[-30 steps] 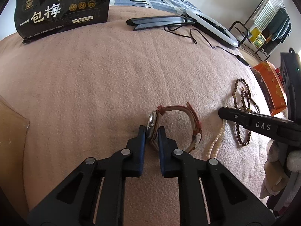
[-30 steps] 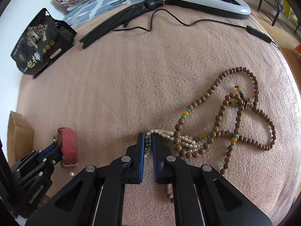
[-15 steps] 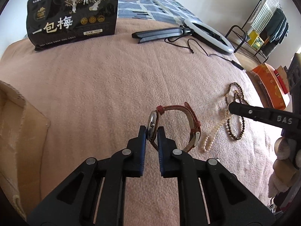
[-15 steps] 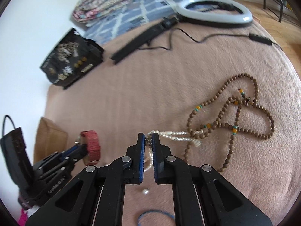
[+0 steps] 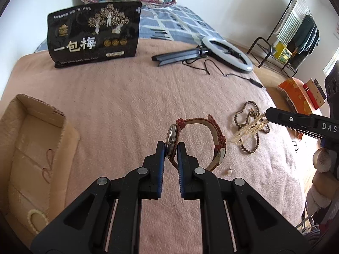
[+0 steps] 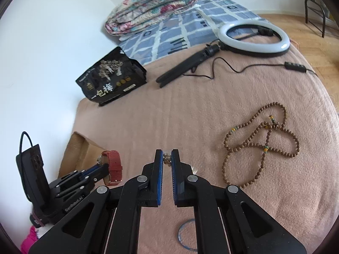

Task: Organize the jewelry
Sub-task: 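Carry the watch in the left tool and pearl necklace in the right tool into the box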

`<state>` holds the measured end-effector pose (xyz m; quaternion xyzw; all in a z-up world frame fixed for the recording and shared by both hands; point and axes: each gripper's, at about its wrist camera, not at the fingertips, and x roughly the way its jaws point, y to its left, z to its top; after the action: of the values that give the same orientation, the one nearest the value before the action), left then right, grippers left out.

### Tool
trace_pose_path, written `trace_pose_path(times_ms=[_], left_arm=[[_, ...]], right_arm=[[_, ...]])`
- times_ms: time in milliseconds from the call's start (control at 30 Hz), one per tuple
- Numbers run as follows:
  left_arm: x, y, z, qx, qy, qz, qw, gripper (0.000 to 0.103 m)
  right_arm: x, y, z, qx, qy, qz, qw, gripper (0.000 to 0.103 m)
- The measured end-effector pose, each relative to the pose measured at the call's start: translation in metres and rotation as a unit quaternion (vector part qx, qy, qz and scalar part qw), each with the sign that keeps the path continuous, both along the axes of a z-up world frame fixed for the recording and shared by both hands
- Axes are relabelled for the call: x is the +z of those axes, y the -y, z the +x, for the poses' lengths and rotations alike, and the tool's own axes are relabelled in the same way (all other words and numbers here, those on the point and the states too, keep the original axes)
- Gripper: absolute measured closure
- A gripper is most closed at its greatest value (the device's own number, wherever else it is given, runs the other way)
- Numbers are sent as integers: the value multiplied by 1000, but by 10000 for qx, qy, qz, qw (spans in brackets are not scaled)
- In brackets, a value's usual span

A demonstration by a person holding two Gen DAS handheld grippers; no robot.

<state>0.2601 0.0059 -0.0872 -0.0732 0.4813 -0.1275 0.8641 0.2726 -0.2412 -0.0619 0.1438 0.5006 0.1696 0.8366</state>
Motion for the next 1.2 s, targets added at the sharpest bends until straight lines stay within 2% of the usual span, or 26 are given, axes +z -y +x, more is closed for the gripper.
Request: trace_pose_path(times_ms=[300, 600, 933, 1200], left_arm=[[27, -26, -25, 151, 169, -63, 9997, 93], [36, -72, -48, 526, 255, 2, 9983, 93], [34, -139, -72, 1066, 308, 423, 9929, 93], [21, -188, -92, 1486, 238, 706, 9861, 93]], right_arm=[[23, -7, -17, 120, 186, -31, 9998, 97], [39, -35, -29, 400, 356, -88, 9985, 97], [44, -88, -41, 873, 430, -51, 9952, 97], [44, -139, -48, 1313, 431, -20, 9904, 97]])
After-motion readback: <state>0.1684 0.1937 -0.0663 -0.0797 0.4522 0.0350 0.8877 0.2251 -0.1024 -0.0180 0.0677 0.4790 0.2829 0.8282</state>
